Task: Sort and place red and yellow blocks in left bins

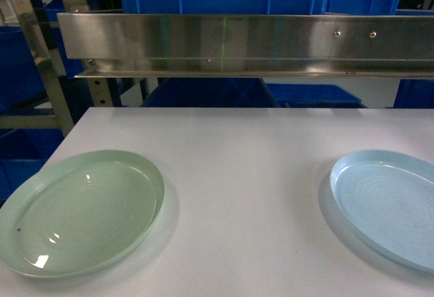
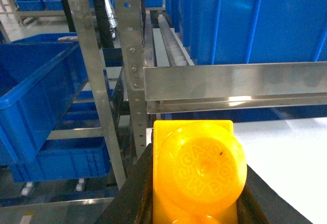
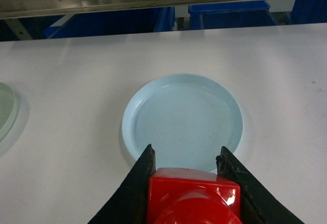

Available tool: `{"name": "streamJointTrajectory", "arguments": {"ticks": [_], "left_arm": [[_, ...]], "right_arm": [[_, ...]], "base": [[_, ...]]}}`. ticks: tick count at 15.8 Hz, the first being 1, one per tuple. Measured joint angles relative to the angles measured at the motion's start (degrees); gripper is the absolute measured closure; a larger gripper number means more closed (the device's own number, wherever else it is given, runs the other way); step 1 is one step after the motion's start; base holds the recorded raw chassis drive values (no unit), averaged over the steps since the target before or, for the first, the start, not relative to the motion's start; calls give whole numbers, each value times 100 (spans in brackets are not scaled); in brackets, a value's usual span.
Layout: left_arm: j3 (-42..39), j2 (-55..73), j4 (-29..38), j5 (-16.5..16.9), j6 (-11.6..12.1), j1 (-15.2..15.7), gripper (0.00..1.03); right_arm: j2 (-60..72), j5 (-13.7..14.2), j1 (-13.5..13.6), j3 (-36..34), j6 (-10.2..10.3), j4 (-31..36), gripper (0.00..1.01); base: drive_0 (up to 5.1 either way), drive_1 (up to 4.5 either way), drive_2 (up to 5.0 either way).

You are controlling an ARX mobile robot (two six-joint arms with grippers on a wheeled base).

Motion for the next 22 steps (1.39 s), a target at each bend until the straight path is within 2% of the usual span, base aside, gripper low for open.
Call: {"name": "streamJointTrajectory", "arguments": {"ticks": [22], "left_arm": [[0, -13, 0, -7, 0, 2, 76]], "right_arm": [[0, -2, 0, 0, -2, -15, 72]], "base": [[-493, 228, 269]]}}
